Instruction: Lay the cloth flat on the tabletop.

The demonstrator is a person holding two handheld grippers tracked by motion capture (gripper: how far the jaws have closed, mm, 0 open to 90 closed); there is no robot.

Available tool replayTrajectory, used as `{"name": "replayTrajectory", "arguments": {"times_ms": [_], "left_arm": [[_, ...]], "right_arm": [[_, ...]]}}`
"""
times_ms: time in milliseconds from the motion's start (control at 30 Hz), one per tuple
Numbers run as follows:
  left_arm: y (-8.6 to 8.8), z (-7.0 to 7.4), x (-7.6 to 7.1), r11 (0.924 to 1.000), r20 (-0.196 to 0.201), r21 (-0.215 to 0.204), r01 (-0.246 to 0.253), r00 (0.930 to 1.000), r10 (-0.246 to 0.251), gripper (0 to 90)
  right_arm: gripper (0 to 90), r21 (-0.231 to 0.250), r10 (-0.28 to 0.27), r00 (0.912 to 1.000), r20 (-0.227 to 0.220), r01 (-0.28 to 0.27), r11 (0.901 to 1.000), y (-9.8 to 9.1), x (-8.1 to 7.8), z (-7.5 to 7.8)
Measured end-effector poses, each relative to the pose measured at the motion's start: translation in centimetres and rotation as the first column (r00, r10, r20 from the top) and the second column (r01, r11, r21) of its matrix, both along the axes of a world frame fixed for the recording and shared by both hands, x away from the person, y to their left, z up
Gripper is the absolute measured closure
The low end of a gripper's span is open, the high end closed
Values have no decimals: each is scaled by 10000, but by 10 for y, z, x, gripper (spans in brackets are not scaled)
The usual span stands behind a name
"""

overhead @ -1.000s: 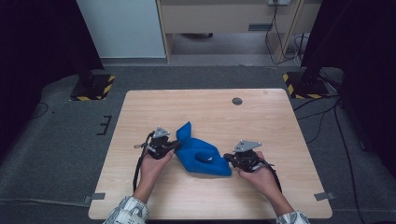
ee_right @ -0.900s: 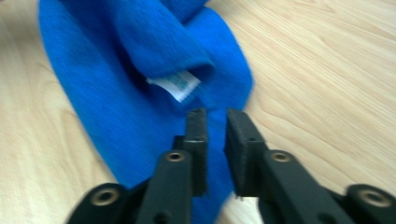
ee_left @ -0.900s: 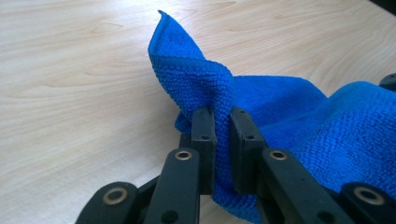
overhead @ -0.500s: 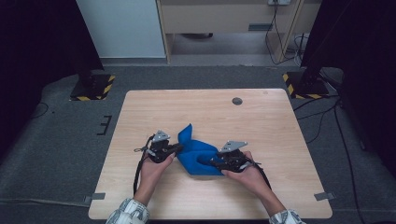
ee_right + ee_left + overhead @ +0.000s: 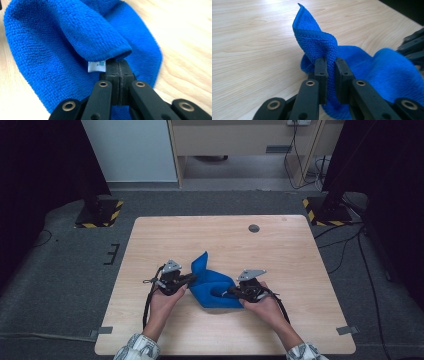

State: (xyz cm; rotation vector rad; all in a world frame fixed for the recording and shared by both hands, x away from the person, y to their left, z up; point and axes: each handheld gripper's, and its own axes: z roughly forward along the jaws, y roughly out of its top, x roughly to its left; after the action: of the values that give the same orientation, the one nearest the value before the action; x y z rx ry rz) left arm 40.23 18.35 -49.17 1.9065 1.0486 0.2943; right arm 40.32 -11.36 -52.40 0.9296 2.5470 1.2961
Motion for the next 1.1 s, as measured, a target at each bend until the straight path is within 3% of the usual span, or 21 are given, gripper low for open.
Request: {"name": "replayTrajectory", "arguments": {"times_ms": [67,133,567,667,733,833,900,1100], "left_arm": [[4,-1,0,10000,-112,-19,-45,9999,44,802],[5,-2,0,9997,-292,-235,5,9996,-12,799],[-1,5,-4,9996,20,-257,66,10000,-65,810],[-3,5,-4,10000,69,93,10,10000,-10,783],[-4,-1,-1,9981,-89,613,39,10000,-33,696],[-4,-7,1,9955,-193,952,32,9998,-13,618],[-3,-8,2,9949,-192,1007,83,9998,-64,587],[1,2,1,9973,535,699,-230,9984,193,522]], "right_arm": [[900,10,-176,9995,249,176,9998,-6,0,6],[900,442,-437,9971,622,410,9982,-17,2,18],[899,675,-640,9892,1321,554,9962,-27,-2,32],[898,292,-400,9896,1382,363,9989,-25,-4,31],[897,130,-293,9915,1266,278,9995,-25,-7,27],[896,-423,37,9935,1142,12,9991,-21,-11,19],[896,-724,137,9946,1028,-62,9974,-20,-12,17],[892,-947,246,9960,860,-164,9954,-25,-14,16]]}}
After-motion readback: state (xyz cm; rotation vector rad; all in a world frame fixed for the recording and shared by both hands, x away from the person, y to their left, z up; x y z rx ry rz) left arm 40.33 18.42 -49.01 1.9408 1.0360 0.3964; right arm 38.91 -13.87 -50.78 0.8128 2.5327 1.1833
